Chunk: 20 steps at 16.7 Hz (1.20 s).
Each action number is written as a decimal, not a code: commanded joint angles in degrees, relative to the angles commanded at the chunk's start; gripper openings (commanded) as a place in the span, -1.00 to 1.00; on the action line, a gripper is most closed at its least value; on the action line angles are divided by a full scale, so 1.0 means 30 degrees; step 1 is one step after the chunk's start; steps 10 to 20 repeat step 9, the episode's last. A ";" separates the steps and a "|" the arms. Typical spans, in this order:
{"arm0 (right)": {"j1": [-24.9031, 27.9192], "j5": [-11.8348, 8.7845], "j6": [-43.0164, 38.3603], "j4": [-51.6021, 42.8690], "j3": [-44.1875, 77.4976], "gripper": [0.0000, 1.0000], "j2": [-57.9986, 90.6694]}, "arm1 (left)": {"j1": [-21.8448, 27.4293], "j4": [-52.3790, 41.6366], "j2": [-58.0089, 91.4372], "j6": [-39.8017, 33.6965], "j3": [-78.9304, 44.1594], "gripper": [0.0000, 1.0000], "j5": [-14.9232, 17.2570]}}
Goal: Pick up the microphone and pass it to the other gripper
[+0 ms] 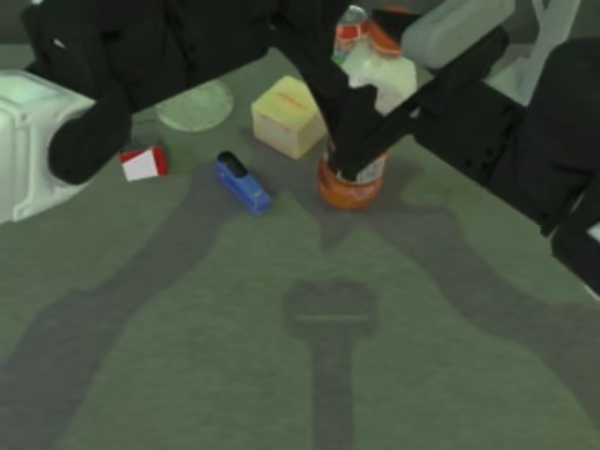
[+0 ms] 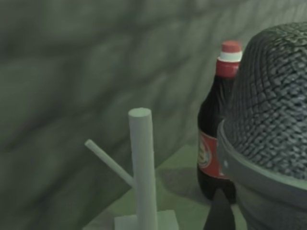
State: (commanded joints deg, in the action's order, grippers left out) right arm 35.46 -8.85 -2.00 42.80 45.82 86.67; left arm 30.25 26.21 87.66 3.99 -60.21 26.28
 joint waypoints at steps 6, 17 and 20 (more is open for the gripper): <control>-0.0536 -0.0663 -0.0020 -0.0732 -0.3529 1.00 -0.4426 | -0.2340 -0.0159 -0.1224 0.0020 0.1081 -1.00 0.2091; -0.0613 -0.0840 -0.0019 -0.0857 -0.4224 1.00 -0.5164 | -0.2889 -0.0189 -0.1496 0.0089 0.1316 -1.00 0.2528; -0.0613 -0.0840 -0.0019 -0.0857 -0.4224 1.00 -0.5164 | -0.2889 -0.0189 -0.1496 0.0089 0.1316 -1.00 0.2528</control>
